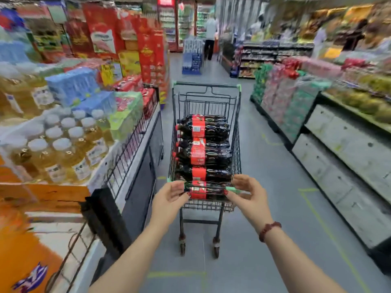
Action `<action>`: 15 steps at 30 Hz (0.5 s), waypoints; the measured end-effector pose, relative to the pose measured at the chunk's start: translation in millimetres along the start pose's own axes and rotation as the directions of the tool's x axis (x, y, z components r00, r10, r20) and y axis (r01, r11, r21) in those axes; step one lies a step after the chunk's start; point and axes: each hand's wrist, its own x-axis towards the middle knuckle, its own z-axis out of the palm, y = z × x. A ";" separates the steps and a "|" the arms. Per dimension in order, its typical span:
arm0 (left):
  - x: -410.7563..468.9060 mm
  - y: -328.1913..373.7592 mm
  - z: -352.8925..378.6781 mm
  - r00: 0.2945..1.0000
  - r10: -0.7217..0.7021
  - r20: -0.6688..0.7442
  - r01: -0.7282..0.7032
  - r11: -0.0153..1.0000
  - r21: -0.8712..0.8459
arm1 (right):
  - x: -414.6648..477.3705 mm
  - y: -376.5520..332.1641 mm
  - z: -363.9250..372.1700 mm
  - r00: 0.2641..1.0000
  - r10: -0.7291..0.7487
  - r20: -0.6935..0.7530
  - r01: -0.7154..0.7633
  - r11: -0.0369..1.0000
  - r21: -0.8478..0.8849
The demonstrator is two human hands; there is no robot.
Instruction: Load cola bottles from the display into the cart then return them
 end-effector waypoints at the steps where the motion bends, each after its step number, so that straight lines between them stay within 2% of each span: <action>1: 16.7 -2.0 8.2 1.000 -0.015 0.014 0.015 1.000 0.003 | 15.2 6.4 -1.2 1.000 0.013 -0.012 -0.013 1.000 -0.008; 8: 119.7 -27.2 62.4 0.989 -0.133 0.067 0.133 0.991 0.003 | 117.5 46.8 -6.2 0.996 0.093 -0.006 -0.094 0.995 -0.041; 15: 215.5 -55.4 102.2 0.972 -0.232 -0.041 0.234 0.972 0.028 | 235.5 101.6 -9.3 0.985 0.166 0.052 -0.164 0.986 -0.032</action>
